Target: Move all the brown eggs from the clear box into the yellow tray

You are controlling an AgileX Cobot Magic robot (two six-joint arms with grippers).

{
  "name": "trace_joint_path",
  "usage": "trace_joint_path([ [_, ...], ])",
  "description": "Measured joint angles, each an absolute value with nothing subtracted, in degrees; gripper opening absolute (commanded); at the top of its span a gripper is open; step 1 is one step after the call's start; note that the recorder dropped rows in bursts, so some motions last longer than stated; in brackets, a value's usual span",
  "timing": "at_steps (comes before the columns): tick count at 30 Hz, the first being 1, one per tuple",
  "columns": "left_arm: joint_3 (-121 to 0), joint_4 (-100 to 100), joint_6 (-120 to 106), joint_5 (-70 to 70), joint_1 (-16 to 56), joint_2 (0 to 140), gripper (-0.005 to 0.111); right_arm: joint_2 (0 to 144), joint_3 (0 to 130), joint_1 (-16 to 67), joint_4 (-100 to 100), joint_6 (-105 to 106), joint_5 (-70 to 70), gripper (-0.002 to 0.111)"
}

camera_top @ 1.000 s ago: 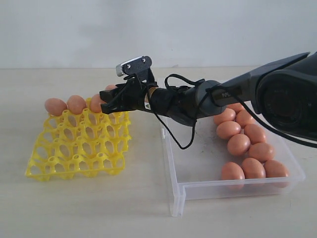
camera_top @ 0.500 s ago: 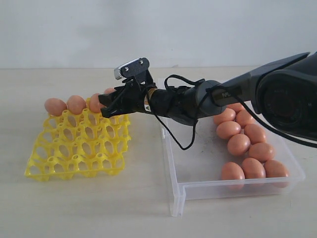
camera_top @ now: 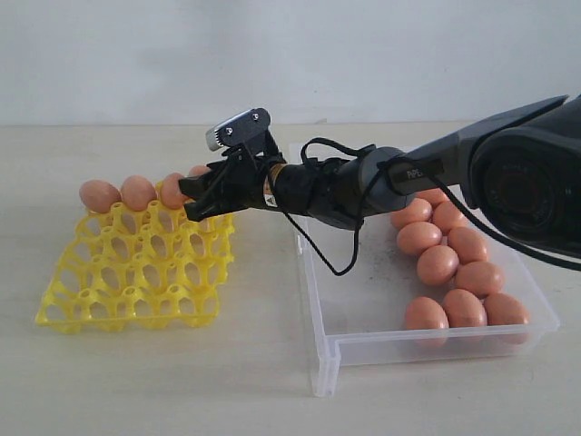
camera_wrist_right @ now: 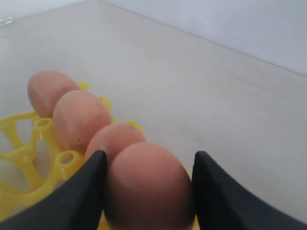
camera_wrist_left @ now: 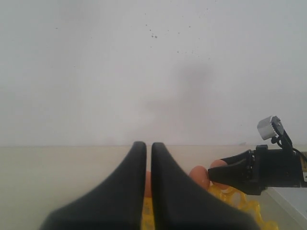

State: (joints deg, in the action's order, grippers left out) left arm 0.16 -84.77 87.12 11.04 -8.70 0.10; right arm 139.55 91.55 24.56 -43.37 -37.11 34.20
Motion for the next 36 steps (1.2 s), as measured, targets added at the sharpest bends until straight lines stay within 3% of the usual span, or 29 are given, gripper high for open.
trace_joint_path([
  [3, 0.2, -84.8, 87.1, 11.0, -8.7, 0.1, 0.004, 139.6, 91.6, 24.6, -43.5, -38.1, 34.2, 0.045],
  [6, 0.2, -84.8, 87.1, 11.0, -8.7, 0.1, 0.004, 139.6, 91.6, 24.6, -43.5, -39.4, 34.2, 0.055],
  [14, 0.2, -84.8, 87.1, 11.0, -8.7, 0.1, 0.004, 139.4, 91.6, 24.6, -44.0, -40.2, 34.2, 0.055],
  [23, 0.2, -84.8, 87.1, 11.0, -8.7, 0.1, 0.004, 130.6, 91.5, 24.6, -54.7, -47.3, 23.8, 0.055],
  [24, 0.2, -84.8, 87.1, 11.0, -8.7, 0.1, 0.004, 129.2, 91.5, 24.6, -59.0, -51.2, 23.7, 0.054],
  [26, 0.2, -84.8, 87.1, 11.0, -8.7, 0.1, 0.004, 126.7, 91.5, 24.6, -72.6, -62.3, 24.5, 0.042],
  [28, 0.2, -84.8, 87.1, 11.0, -8.7, 0.1, 0.004, 124.8, 91.5, 24.6, -84.4, -72.0, 26.2, 0.026],
  [30, 0.2, -84.8, 87.1, 11.0, -8.7, 0.1, 0.004, 123.2, 91.3, 24.6, -92.5, -79.2, 29.4, 0.003],
  [36, 0.2, -84.8, 87.1, 11.0, -8.7, 0.1, 0.004, 119.4, 88.2, 24.5, -98.9, -85.2, 42.3, 0.0],
])
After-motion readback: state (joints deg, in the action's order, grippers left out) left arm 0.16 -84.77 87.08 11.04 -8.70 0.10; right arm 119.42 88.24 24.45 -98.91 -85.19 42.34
